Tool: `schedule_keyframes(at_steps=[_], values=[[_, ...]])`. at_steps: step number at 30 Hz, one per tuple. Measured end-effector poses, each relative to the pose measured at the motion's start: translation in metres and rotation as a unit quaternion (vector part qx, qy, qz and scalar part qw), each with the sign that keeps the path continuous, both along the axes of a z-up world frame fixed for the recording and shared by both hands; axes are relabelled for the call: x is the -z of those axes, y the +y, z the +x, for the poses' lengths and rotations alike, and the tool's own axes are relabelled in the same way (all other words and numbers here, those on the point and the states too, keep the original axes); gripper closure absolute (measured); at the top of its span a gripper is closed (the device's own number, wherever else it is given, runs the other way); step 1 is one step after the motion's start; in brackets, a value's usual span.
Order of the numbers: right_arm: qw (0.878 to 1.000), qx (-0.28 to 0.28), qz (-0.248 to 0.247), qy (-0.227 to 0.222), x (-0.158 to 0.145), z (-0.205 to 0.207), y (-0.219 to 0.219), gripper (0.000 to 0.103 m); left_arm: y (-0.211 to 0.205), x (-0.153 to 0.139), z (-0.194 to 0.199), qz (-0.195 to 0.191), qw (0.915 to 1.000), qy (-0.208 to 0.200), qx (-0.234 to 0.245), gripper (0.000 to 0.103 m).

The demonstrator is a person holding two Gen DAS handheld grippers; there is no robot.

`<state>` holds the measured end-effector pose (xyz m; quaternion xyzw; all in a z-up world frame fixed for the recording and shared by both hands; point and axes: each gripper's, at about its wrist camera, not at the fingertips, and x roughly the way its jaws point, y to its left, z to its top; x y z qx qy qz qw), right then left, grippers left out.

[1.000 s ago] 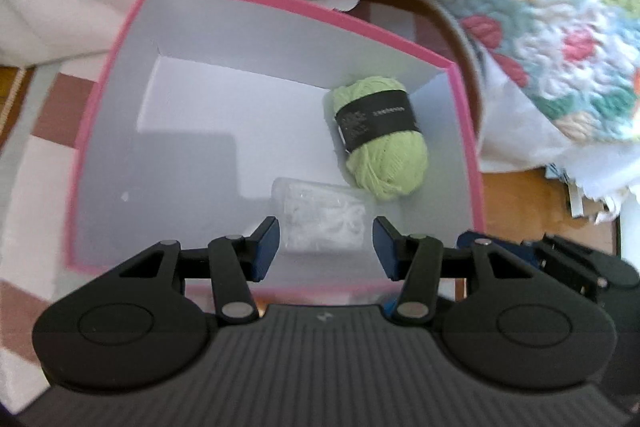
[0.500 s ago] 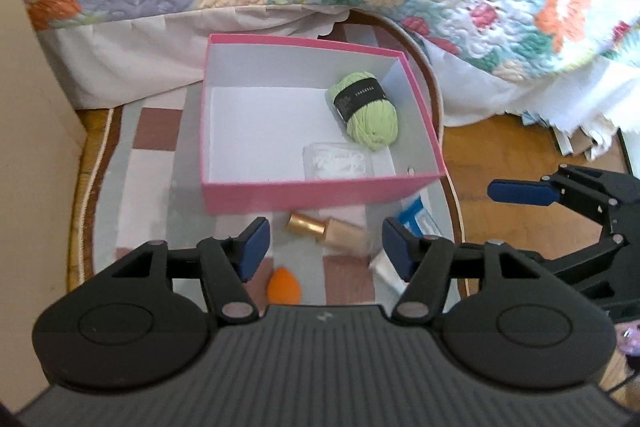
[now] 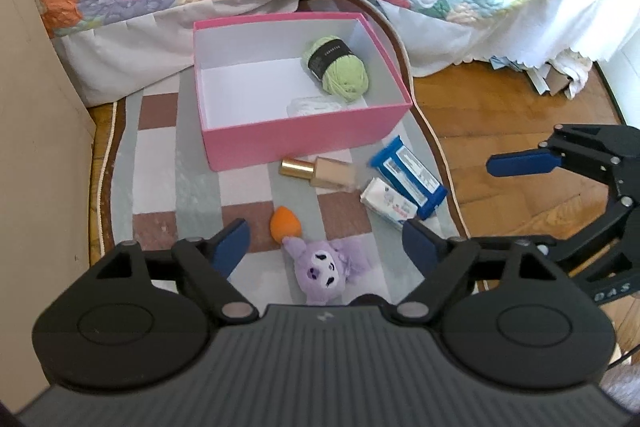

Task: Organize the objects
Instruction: 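Release the floss box beside the yarn and withdraw the left tool, then lower the left tool onto the purple plush toy and grasp it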

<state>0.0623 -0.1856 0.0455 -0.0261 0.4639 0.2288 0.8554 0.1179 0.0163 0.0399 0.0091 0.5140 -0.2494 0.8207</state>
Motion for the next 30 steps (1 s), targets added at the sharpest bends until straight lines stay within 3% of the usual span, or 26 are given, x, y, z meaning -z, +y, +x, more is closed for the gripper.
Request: schedule_keyframes(at_steps=[7,10,19,30], values=[[0.999,0.012,0.024,0.03,0.04,-0.007,0.001,0.024,0.005,0.032,-0.006,0.002,0.9999,0.007,-0.011,0.011],[0.999,0.025,0.029,0.02,0.063,-0.011,0.004,0.023,0.009,0.052,-0.003,0.0,0.9994,0.012,-0.033,0.008],[0.997,0.043,0.045,0.047,0.142,-0.011,0.011,0.023,0.012,0.118,-0.001,-0.016,0.9979,0.028,-0.057,0.008],[0.998,0.047,0.022,0.018,0.208,-0.019,0.024,0.023,0.001,0.175,-0.011,-0.036,0.9977,0.019,-0.053,0.011]])
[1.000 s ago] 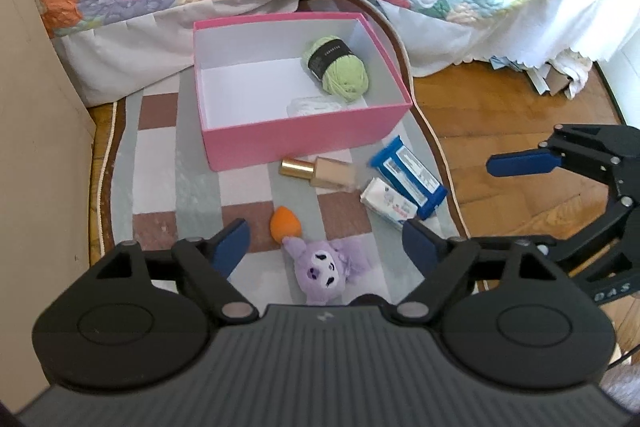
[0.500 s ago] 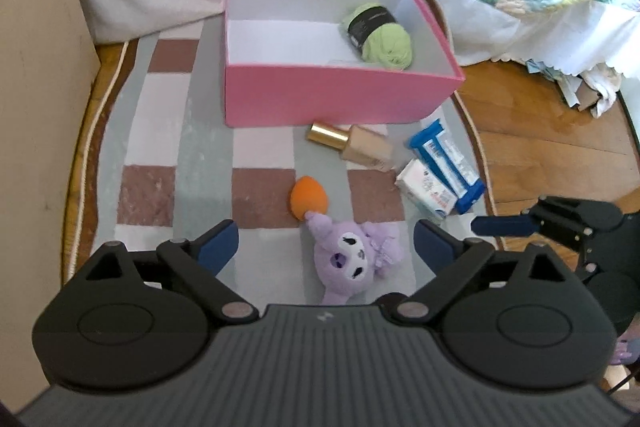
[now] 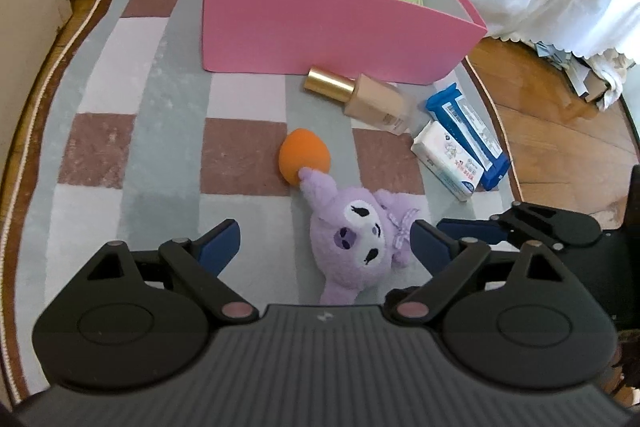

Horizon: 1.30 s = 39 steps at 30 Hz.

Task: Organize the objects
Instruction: 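Lower the left tool onto the purple plush toy and grasp it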

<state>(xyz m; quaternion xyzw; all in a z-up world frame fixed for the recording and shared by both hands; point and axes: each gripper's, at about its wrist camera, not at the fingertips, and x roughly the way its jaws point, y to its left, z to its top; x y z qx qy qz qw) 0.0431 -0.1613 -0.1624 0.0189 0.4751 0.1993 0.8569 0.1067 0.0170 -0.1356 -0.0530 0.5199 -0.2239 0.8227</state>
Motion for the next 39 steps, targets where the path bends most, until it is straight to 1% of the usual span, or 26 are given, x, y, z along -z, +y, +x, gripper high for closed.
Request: schedule_keyframes(at_steps=[4,6,7,8,10,11,12,13,14,16,19,21,22,23,24,25,26,27,29,31,35,37,39], values=[[1.0,0.006,0.009,0.0,0.014,0.001,0.001,0.023,-0.004,0.018,0.002,0.005,0.9999,0.015,0.001,0.011],[1.0,0.008,0.01,-0.002,0.019,0.001,0.002,0.023,-0.006,0.026,0.002,0.009,0.9997,0.021,0.001,0.015],[1.0,0.01,0.008,-0.007,0.021,0.001,0.002,0.023,-0.007,0.028,0.002,0.008,0.9998,0.019,0.002,0.025],[1.0,0.012,0.006,-0.011,0.024,0.002,0.003,0.023,-0.008,0.031,0.001,0.008,0.9999,0.014,0.0,0.046],[1.0,0.017,0.006,-0.007,0.029,0.005,0.003,0.018,-0.011,0.033,0.0,0.003,1.0,0.006,0.004,0.052],[1.0,0.019,0.009,-0.003,0.032,0.006,0.002,0.017,-0.011,0.032,0.0,-0.004,1.0,0.003,0.004,0.058],[1.0,0.019,0.01,-0.007,0.034,0.006,0.003,0.016,-0.011,0.031,0.0,-0.009,0.9999,0.003,0.006,0.061],[1.0,0.017,0.01,-0.017,0.035,0.004,0.004,0.016,-0.011,0.032,0.0,-0.016,0.9998,0.006,0.008,0.068],[1.0,0.016,0.006,-0.02,0.036,0.004,0.005,0.016,-0.01,0.032,0.0,-0.024,0.9996,0.01,0.007,0.07],[1.0,0.02,0.001,-0.022,0.035,0.001,0.008,0.016,-0.01,0.033,0.0,-0.03,0.9994,0.015,0.009,0.07],[0.999,0.026,0.011,-0.02,0.031,-0.001,0.008,0.016,-0.008,0.035,-0.001,-0.033,0.9992,0.021,0.007,0.069],[0.999,0.03,0.018,-0.015,0.031,-0.001,0.006,0.016,-0.006,0.037,0.0,-0.036,0.999,0.028,-0.004,0.063],[0.999,0.031,0.019,-0.011,0.033,0.0,0.006,0.016,-0.006,0.038,0.001,-0.032,0.999,0.028,-0.01,0.054],[0.999,0.031,0.022,-0.01,0.035,0.0,0.004,0.015,-0.006,0.039,0.0,-0.024,0.9994,0.023,-0.012,0.051],[0.999,0.03,0.022,-0.015,0.035,0.0,0.004,0.015,-0.006,0.039,-0.001,-0.021,0.9995,0.019,-0.008,0.053],[0.999,0.026,0.021,-0.017,0.036,-0.001,0.005,0.015,-0.006,0.038,-0.001,-0.026,0.9994,0.02,-0.004,0.064],[0.999,0.023,0.017,-0.02,0.036,-0.003,0.006,0.015,-0.005,0.037,-0.002,-0.042,0.9987,0.028,0.004,0.073],[0.999,0.02,0.013,-0.021,0.036,-0.003,0.007,0.015,-0.005,0.036,-0.003,-0.048,0.9983,0.032,0.003,0.073],[1.0,0.017,0.014,-0.02,0.033,-0.004,0.008,0.02,-0.006,0.035,-0.007,-0.04,0.9989,0.025,0.008,0.073],[0.999,0.02,0.021,-0.026,0.028,-0.006,0.006,0.023,-0.004,0.035,-0.01,-0.046,0.9985,0.03,0.004,0.073],[0.999,0.019,0.037,-0.027,0.018,-0.009,-0.003,0.023,-0.002,0.029,-0.017,-0.071,0.9968,0.037,0.003,0.073],[0.999,0.015,0.036,-0.031,0.01,-0.012,-0.005,0.022,-0.003,0.022,-0.021,-0.077,0.9966,0.028,0.002,0.073],[0.999,0.009,0.037,-0.026,0.005,-0.014,-0.006,0.022,-0.003,0.012,-0.026,-0.085,0.9963,0.012,0.001,0.073]])
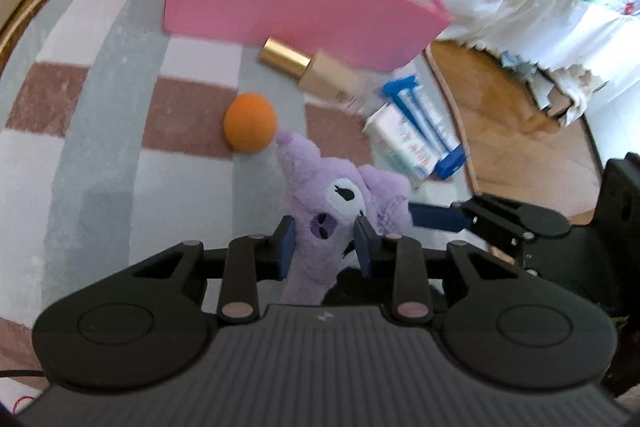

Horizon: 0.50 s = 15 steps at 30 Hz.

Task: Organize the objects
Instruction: 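Lower the left tool onto the purple plush toy and grasp it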

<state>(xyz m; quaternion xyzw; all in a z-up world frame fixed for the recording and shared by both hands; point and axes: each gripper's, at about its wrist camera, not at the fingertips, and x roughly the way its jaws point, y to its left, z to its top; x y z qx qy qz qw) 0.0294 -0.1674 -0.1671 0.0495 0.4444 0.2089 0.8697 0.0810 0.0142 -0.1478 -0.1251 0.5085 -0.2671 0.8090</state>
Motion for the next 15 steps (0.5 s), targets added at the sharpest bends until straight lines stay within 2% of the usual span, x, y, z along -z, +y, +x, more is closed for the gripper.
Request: schedule_keyframes(at_steps=[4,6,7,10,15], values=[[1.0,-0.005,-0.002,-0.011,-0.015,-0.005,-0.003,0.022,0.003,-0.022,-0.005,-0.034,0.999,-0.027,-0.012,0.072],[1.0,-0.001,-0.004,-0.019,-0.023,-0.006,-0.005,0.025,-0.001,-0.031,-0.003,-0.05,0.9979,-0.03,-0.03,0.072],[1.0,0.002,-0.012,-0.025,-0.027,-0.007,-0.005,0.03,-0.005,-0.036,-0.002,-0.051,0.9977,-0.031,-0.033,0.072],[0.999,0.013,-0.033,-0.037,-0.04,-0.006,-0.008,0.032,-0.018,-0.054,-0.004,-0.035,0.997,-0.059,-0.035,0.072],[0.996,0.026,-0.03,-0.08,-0.075,-0.009,-0.016,0.034,-0.022,-0.085,0.0,-0.024,0.9966,-0.066,-0.043,0.072]])
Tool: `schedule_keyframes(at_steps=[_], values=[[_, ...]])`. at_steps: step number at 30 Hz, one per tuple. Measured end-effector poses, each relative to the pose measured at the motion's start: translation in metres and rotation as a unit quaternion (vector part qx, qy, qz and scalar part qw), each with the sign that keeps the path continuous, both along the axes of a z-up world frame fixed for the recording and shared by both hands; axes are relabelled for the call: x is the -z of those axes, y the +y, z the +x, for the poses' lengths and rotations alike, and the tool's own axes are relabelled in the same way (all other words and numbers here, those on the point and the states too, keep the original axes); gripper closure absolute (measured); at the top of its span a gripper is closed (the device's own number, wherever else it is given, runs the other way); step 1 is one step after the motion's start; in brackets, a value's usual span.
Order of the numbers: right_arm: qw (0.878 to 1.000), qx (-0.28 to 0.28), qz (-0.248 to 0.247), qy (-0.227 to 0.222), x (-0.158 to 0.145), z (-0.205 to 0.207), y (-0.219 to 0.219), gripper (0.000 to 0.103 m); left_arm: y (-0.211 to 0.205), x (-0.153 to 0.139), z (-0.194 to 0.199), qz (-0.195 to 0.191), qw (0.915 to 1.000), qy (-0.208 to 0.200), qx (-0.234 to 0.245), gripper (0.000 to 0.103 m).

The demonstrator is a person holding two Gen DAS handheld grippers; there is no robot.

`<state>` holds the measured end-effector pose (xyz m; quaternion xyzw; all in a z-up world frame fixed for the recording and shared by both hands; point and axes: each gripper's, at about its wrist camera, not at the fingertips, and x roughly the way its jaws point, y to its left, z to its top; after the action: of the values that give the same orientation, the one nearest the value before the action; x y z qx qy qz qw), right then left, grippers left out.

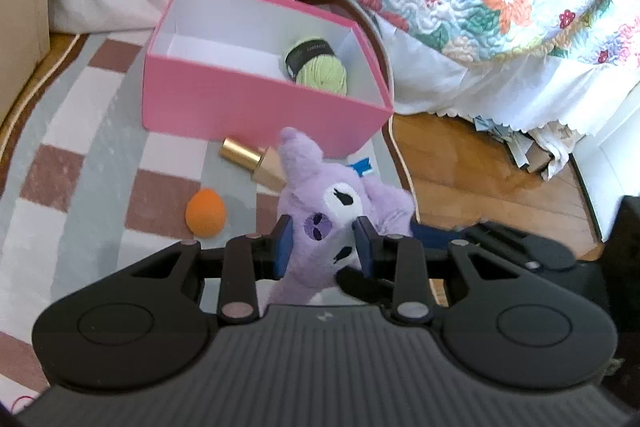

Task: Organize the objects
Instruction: 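Lower the left tool onto the purple plush toy and grasp it, then carry the plush toy with the left tool down into the pink box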

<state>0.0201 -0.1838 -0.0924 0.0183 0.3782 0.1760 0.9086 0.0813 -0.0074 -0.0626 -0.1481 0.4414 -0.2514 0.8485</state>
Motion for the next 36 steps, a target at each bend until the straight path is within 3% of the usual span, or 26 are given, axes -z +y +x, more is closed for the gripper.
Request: schedule_keyframes(at_steps=[6,8,14,18,21,27,36], values=[[0.998,-0.008,-0.031,-0.059,-0.059,0.006,0.003,0.036,0.005,-0.048,0.013,-0.022,0.9991,-0.03,-0.017,0.071],[0.997,-0.018,-0.037,-0.068,-0.076,0.016,0.003,0.041,0.008,-0.064,0.022,-0.021,0.9988,-0.036,-0.025,0.07],[0.996,-0.06,-0.065,-0.033,-0.121,0.06,0.008,0.053,0.015,-0.101,0.056,-0.031,0.9974,-0.049,-0.043,0.072],[0.992,-0.081,-0.092,-0.005,-0.15,0.098,0.009,0.057,0.018,-0.11,0.085,-0.049,0.9967,-0.037,-0.053,0.071],[0.992,-0.084,-0.09,0.018,-0.163,0.13,0.009,0.057,0.015,-0.113,0.113,-0.039,0.9968,-0.037,-0.059,0.071],[0.993,-0.082,-0.076,0.036,-0.137,0.191,0.006,0.057,-0.002,-0.09,0.175,-0.009,0.9982,-0.026,-0.054,0.072],[0.998,-0.006,0.025,0.055,-0.045,0.264,-0.031,0.057,-0.03,-0.002,0.26,0.037,0.9982,0.037,-0.029,0.071]])
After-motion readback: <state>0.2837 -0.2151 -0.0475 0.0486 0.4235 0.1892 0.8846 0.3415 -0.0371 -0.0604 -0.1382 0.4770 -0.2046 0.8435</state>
